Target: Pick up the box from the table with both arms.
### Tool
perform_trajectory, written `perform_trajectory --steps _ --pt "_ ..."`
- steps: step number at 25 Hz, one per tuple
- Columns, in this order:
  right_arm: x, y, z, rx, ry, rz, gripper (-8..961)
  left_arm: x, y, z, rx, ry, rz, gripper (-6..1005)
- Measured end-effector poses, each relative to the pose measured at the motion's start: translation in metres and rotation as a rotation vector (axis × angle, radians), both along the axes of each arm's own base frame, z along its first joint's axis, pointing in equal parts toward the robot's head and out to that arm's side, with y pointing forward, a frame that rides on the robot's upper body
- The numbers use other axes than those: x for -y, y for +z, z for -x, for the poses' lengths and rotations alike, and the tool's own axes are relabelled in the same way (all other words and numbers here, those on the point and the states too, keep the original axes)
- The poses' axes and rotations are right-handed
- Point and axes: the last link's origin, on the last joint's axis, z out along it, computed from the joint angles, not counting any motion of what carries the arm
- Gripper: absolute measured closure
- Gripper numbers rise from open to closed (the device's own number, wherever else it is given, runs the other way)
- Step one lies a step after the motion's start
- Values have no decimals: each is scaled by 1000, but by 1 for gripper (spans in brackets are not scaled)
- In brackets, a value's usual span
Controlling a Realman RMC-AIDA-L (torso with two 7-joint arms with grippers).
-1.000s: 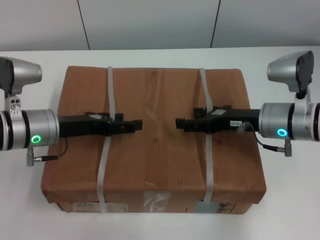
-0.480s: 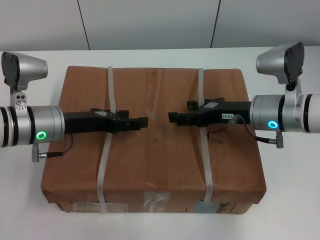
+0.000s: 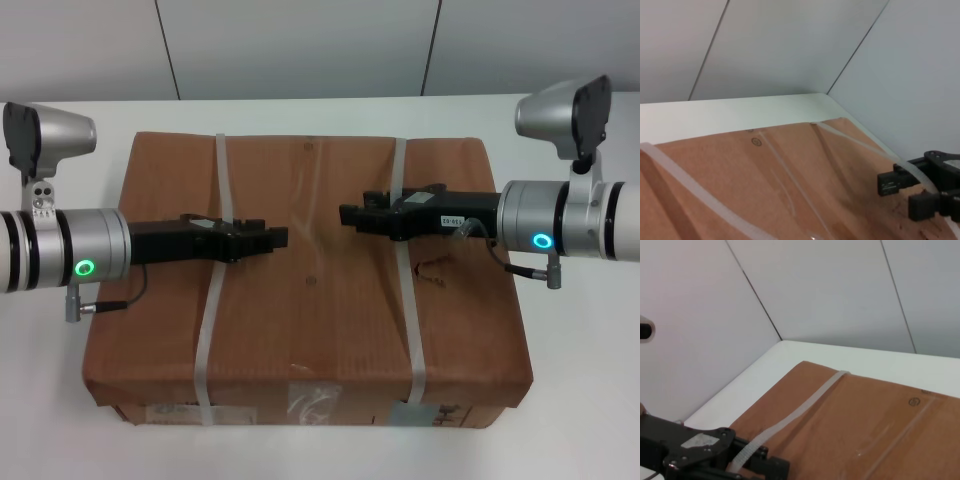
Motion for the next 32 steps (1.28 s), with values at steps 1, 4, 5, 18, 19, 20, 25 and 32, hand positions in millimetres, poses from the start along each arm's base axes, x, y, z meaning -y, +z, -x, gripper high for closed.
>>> perform_trajectory --steps 1,4,5,18,19,20,25,32 --pt "0 0 0 -2 8 -8 177 0 0 0 0 1 0 307" --pt "1 0 -1 -5 23 -20 302 1 0 1 -1 0 -1 419" --pt "1 0 -1 -6 26 -20 344 1 0 1 -2 -1 -1 456" --pt "2 0 1 -11 54 -28 751 2 -2 -1 1 -19 1 894" --pt "2 0 1 -12 58 -32 757 2 -2 -1 1 -23 1 895" --pt "2 0 1 -14 60 -34 762 2 -2 -1 1 -28 1 895" --pt "4 0 1 -25 70 -49 789 4 -2 0 0 -40 0 898" --pt "9 4 -2 -67 88 -83 841 8 1 -4 38 -86 -6 902"
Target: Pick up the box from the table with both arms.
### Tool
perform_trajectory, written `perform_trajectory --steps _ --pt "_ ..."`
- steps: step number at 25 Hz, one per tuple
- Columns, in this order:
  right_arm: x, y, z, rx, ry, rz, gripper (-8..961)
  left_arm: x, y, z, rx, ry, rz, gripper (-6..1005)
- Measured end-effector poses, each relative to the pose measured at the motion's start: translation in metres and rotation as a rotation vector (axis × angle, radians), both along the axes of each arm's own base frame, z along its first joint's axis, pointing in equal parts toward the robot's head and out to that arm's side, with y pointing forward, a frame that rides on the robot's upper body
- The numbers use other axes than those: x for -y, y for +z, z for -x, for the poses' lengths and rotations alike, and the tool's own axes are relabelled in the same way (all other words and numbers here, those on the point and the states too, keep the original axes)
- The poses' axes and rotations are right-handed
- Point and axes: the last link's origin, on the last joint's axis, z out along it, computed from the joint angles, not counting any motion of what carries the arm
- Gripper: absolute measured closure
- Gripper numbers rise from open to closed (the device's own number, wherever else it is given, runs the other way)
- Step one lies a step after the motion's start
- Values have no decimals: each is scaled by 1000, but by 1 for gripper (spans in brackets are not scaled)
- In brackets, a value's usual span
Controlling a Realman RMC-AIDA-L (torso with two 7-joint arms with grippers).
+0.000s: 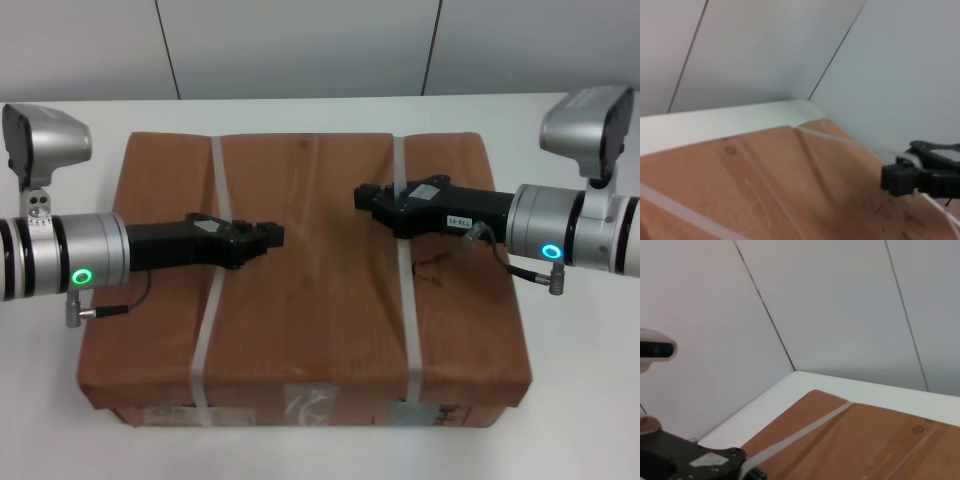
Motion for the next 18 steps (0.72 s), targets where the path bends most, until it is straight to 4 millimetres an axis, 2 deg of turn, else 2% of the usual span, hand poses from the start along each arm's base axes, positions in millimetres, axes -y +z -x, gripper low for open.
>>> perform_trajectory --steps 9,18 --pt "4 8 -8 -40 -16 -40 925 2 8 -4 44 -45 -12 906" --pt "8 17 -7 -90 8 -66 930 9 21 -11 104 -119 -6 907"
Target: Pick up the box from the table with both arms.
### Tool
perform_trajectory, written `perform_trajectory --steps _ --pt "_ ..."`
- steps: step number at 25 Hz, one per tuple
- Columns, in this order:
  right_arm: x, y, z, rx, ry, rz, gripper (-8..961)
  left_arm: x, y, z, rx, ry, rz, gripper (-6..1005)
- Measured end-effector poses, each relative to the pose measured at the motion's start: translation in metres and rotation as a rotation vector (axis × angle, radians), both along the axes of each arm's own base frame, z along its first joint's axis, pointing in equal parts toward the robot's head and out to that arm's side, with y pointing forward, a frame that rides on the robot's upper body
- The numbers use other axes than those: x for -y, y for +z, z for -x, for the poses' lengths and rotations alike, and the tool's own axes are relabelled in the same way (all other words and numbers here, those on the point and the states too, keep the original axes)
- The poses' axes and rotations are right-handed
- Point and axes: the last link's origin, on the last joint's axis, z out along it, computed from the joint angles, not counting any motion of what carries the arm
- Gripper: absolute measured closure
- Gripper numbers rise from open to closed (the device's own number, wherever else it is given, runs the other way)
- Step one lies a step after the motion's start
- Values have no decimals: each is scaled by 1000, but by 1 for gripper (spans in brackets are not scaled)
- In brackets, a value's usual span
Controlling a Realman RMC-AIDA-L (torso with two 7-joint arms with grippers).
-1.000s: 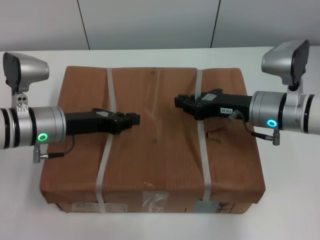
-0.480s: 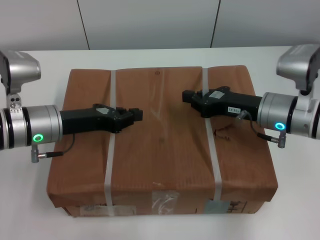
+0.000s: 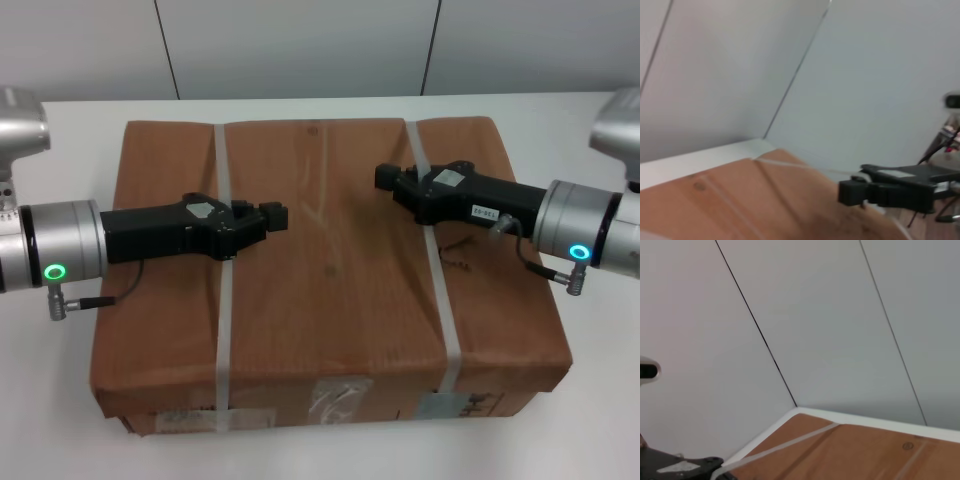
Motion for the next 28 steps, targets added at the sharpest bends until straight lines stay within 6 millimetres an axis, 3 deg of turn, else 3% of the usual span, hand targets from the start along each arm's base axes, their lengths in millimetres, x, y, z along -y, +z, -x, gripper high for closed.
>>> perform_trajectory --steps 13,28 --pt "13 18 0 -105 38 -30 931 12 17 -3 68 -66 11 908" --pt "14 18 0 -100 45 -27 928 15 19 0 73 -67 7 936"
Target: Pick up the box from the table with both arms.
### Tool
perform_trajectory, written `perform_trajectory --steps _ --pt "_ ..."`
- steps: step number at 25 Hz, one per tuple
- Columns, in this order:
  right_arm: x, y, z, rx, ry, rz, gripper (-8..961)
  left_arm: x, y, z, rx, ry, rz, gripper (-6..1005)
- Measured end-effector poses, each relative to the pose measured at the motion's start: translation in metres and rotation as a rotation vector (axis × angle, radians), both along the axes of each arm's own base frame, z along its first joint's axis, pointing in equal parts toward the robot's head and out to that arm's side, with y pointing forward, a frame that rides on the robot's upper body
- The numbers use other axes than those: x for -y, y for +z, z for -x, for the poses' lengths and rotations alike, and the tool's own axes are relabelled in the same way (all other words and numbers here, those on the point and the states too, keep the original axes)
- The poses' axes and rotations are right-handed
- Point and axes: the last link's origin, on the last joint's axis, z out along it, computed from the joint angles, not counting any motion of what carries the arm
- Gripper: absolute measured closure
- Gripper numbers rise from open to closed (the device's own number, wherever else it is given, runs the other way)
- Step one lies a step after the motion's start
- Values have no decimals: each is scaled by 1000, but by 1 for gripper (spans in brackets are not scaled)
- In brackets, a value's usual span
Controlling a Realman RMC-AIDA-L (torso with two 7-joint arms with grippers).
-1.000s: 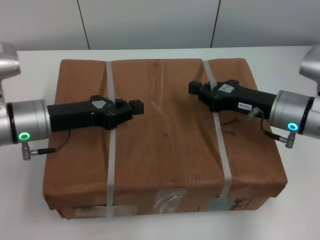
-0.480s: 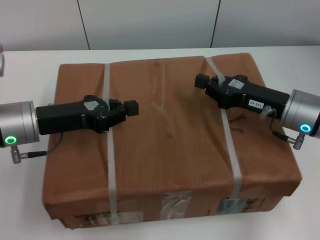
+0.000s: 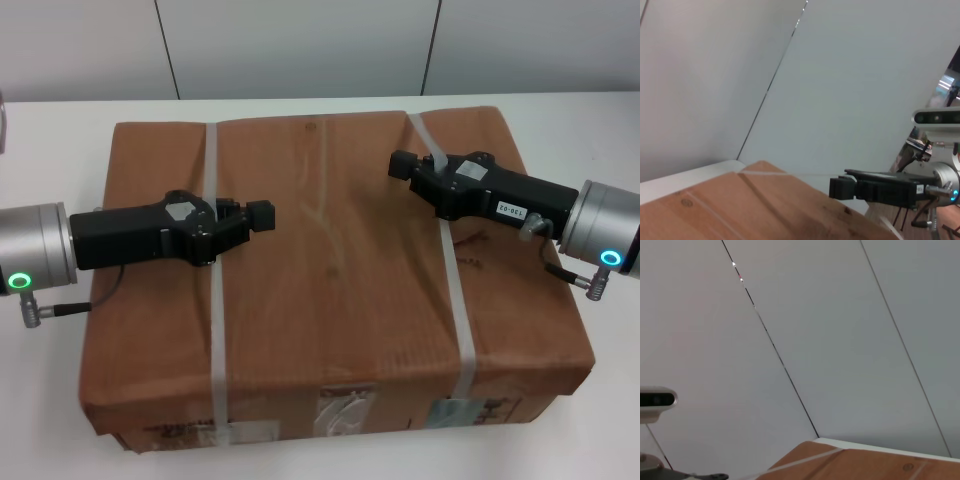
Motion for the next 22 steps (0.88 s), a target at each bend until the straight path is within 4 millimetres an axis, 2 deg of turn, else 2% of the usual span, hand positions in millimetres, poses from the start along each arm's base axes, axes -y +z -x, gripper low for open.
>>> perform_trajectory --steps 22 --pt "0 2 1 -13 3 0 928 -1 3 1 14 9 -19 936"
